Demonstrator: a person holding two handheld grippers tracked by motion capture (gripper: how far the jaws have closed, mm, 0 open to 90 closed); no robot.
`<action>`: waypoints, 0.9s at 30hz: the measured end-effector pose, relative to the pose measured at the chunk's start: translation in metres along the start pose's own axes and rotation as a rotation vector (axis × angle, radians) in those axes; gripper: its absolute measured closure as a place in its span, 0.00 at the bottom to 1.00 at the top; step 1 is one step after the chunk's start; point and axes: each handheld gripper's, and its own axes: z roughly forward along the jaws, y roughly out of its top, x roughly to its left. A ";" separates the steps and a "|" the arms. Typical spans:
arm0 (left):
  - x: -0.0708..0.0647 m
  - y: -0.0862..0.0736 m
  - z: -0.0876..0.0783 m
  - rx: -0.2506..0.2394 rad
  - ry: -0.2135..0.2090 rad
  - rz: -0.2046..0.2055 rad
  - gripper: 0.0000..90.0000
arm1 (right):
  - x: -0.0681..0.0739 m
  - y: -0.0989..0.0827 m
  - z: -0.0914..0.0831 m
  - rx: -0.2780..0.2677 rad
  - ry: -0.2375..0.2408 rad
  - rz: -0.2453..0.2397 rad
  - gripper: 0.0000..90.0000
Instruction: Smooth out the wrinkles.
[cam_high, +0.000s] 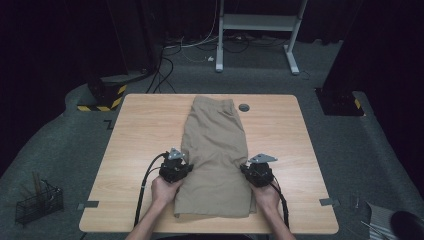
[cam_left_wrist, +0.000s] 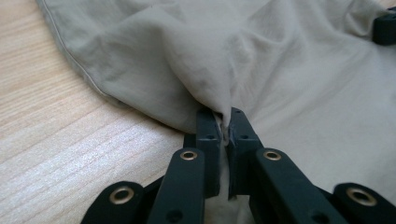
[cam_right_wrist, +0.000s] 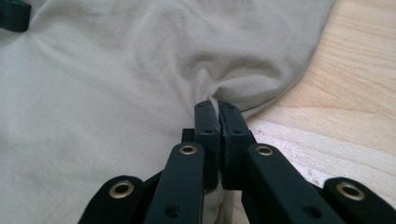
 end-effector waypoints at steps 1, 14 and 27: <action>-0.001 0.000 -0.003 -0.011 -0.006 0.002 0.96 | 0.001 0.000 -0.002 -0.010 0.000 -0.006 0.98; -0.009 0.015 -0.039 -0.144 -0.049 0.043 0.96 | 0.006 0.010 -0.043 -0.154 0.024 -0.079 0.98; -0.010 0.023 -0.052 -0.175 -0.056 0.052 0.96 | 0.007 0.023 -0.058 -0.192 0.029 -0.105 0.98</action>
